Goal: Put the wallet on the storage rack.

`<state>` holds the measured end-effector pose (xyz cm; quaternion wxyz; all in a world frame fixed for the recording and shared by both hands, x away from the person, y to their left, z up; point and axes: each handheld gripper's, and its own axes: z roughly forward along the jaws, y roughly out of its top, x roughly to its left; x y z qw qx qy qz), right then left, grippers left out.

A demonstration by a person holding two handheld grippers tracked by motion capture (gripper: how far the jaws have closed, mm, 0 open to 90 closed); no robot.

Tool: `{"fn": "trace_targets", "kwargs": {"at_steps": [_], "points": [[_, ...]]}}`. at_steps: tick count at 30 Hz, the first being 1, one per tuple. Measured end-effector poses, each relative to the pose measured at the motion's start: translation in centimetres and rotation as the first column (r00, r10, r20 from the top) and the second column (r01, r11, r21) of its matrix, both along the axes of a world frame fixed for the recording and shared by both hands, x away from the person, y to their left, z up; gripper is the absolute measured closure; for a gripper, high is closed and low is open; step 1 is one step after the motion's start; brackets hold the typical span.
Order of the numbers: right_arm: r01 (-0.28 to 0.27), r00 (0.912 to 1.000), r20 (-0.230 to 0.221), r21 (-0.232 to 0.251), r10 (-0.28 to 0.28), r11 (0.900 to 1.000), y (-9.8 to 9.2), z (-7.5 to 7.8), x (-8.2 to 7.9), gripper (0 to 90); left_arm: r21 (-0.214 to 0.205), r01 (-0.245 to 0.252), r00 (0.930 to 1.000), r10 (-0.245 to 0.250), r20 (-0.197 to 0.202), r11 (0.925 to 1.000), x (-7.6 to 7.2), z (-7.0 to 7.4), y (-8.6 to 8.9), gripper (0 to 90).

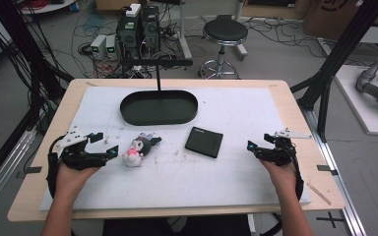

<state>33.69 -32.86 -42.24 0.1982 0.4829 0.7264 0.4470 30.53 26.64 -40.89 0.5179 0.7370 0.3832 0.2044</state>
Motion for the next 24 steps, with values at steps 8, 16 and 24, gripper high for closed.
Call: {"fn": "trace_targets", "kwargs": {"at_steps": [8,16,24], "points": [[-0.009,0.9999,-0.012,0.001,0.009,1.0000,0.0,-0.2,0.1,17.8,0.020,-0.008,1.0000,0.008,0.004,0.9998,-0.1,-0.1,0.0,17.1],[-0.019,0.9998,-0.001,0.002,0.019,0.9998,0.6,-0.1,0.1,17.8,0.016,-0.005,0.9999,0.005,0.009,0.9999,-0.2,0.0,0.2,17.1],[-0.019,0.9998,-0.011,0.000,0.019,0.9998,1.1,-0.1,0.3,17.8,0.020,-0.008,0.9999,0.007,0.015,0.9998,-0.6,0.1,0.4,17.1]]}}
